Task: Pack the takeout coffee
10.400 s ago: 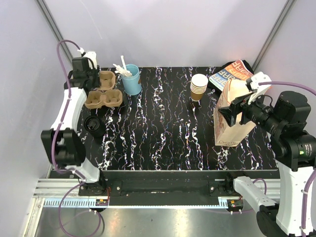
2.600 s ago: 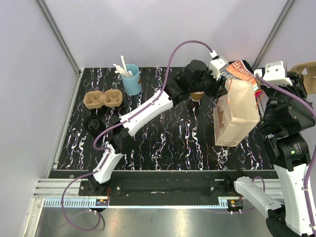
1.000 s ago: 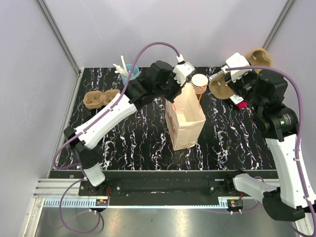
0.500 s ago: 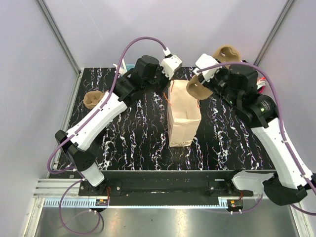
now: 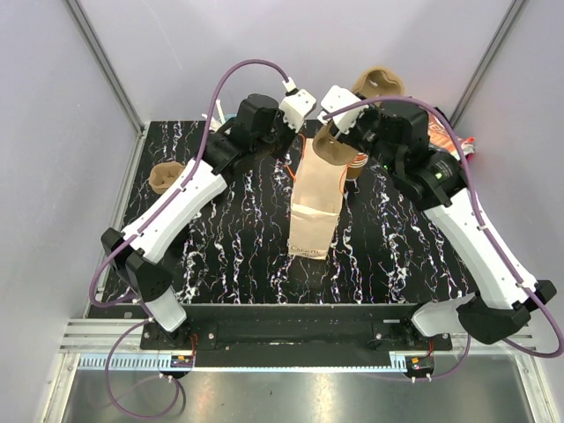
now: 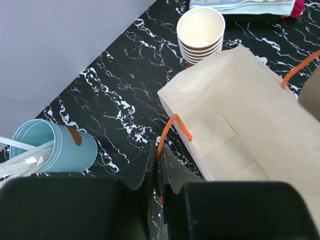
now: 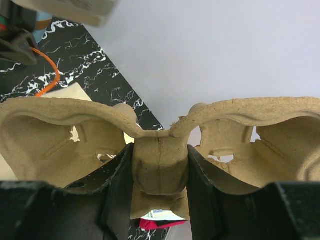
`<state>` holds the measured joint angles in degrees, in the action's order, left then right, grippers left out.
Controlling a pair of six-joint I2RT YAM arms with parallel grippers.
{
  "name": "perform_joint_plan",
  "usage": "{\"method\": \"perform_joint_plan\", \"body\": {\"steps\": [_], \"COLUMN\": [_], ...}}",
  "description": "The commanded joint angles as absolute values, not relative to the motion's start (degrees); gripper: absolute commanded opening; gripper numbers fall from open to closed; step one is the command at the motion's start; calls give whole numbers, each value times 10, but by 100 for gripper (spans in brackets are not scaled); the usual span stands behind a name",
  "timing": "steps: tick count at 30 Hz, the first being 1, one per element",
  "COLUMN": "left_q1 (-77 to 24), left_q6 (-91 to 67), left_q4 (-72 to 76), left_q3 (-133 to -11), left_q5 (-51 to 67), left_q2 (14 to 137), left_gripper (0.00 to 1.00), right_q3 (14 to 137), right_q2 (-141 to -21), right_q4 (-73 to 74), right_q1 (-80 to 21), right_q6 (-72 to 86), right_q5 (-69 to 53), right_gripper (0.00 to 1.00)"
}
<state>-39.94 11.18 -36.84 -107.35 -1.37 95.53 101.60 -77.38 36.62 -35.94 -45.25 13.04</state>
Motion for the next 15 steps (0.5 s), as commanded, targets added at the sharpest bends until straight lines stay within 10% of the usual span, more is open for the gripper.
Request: {"method": "perform_joint_plan", "body": {"steps": [1, 15], "left_q1": [-391, -383], "left_q6": [117, 89], "left_q4": [-328, -294], "left_q3": [-1094, -1056], "left_q5": [-23, -15], "left_q2": [970, 945], "left_gripper": [11, 14], "right_q3": [1031, 952], "right_q2": [-797, -824], "right_q4": [322, 304], "right_q1": [-375, -399], "right_q6": [-473, -494], "right_q5": [156, 174], "right_gripper": [24, 23]}}
